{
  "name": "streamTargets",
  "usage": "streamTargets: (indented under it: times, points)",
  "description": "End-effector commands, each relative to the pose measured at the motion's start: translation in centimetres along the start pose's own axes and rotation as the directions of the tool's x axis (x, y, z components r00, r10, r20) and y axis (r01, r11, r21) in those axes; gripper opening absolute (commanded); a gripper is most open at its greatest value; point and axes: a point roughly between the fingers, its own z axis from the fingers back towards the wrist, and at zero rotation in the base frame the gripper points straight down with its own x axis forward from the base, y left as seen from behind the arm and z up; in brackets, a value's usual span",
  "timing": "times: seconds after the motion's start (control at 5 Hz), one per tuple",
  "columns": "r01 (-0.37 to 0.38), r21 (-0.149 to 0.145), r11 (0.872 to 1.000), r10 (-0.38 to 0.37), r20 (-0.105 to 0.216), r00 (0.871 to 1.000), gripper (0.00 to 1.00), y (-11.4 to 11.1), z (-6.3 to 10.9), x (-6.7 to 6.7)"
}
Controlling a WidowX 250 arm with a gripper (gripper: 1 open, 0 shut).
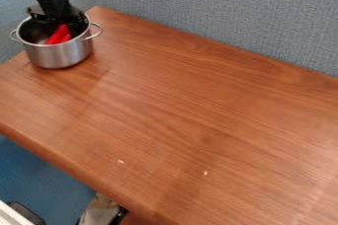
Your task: Put the red object in the metal pot
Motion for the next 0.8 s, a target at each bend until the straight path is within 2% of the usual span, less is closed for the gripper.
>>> streamTargets:
  times: [0.0, 0.2, 0.4, 0.6]
  points:
    - [0.030, -0.015, 0.999, -0.030, 0.029, 0.999, 0.00, 0.5, 0.9, 1.0]
    - [0.151, 0.011, 0.988, -0.151, 0.015, 0.988, 0.00, 0.5, 1.9, 0.7]
    - [0.270, 0.035, 0.962, -0.270, -0.001, 0.963, 0.00, 0.4, 2.8, 0.4]
    - [0.388, 0.056, 0.920, -0.387, -0.021, 0.922, 0.00, 0.0, 3.7, -0.1]
